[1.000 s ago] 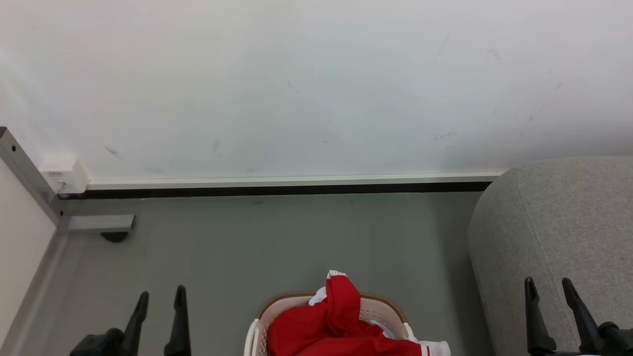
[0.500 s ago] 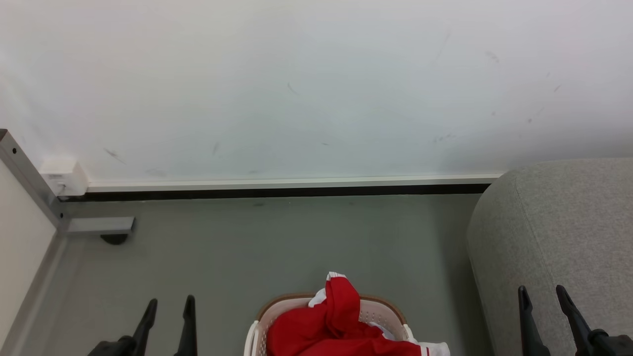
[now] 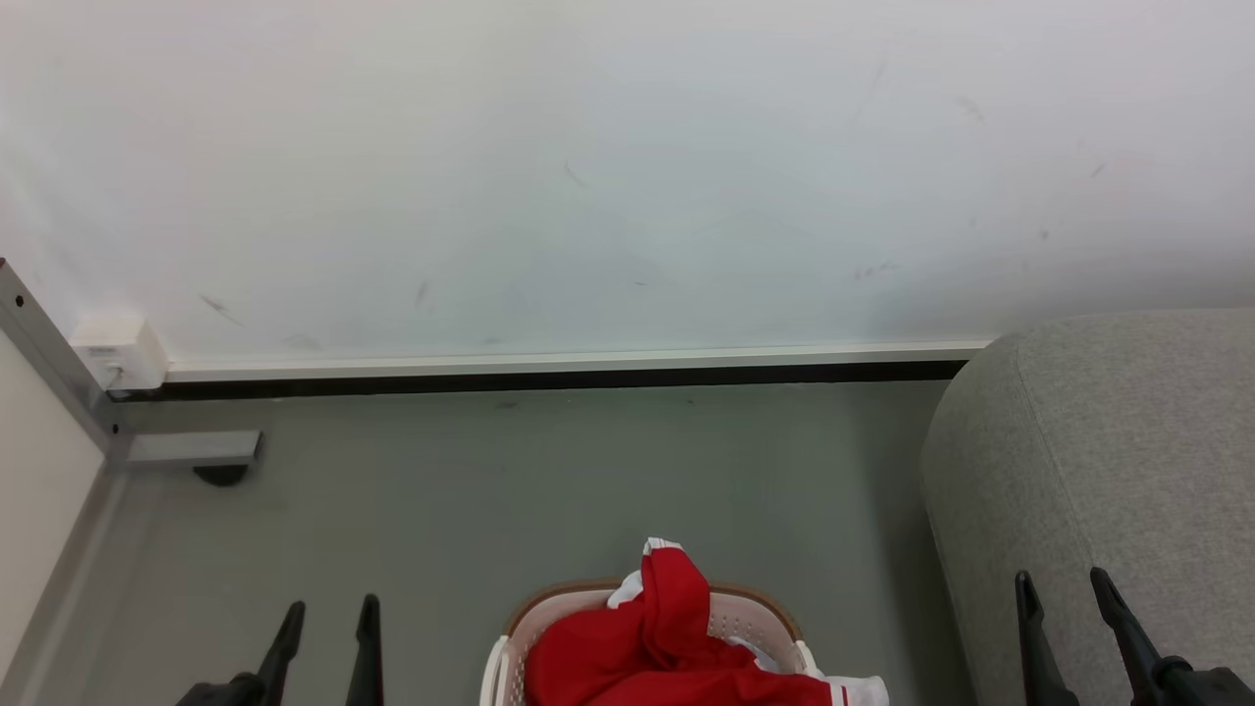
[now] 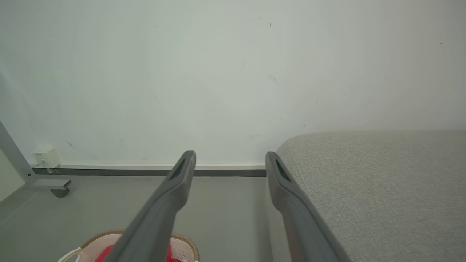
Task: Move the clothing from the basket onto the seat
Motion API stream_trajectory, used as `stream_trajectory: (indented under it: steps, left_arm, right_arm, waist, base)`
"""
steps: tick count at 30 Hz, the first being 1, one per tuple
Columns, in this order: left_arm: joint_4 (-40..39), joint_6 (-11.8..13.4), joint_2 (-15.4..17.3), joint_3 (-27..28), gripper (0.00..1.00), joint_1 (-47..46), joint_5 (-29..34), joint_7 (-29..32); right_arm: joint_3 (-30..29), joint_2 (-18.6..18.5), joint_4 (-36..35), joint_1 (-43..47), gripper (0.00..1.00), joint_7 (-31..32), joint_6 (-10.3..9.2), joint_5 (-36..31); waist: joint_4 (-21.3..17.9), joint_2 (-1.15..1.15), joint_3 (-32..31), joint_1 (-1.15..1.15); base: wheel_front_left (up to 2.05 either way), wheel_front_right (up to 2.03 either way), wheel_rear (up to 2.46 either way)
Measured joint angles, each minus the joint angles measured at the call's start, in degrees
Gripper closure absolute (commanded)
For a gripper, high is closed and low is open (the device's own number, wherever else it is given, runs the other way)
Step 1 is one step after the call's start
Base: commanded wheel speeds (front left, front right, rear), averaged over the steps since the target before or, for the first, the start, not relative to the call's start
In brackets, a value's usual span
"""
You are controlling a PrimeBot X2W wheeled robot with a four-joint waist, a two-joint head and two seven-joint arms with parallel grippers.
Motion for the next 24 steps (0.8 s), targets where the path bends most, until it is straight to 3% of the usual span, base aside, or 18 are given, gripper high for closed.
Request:
stream_trajectory:
  steps: [24]
  left_arm:
    - [1.2, -0.4, 0.1, -0.3, 0.00, -0.7, -0.1, 0.0]
  right_arm:
    - [1.6, 0.0, 0.0, -0.9, 0.00, 0.0, 0.00, 0.6]
  waist:
    - [-1.8, 0.00, 1.4, 0.00]
  base:
    - [0.00, 0.00, 0.00]
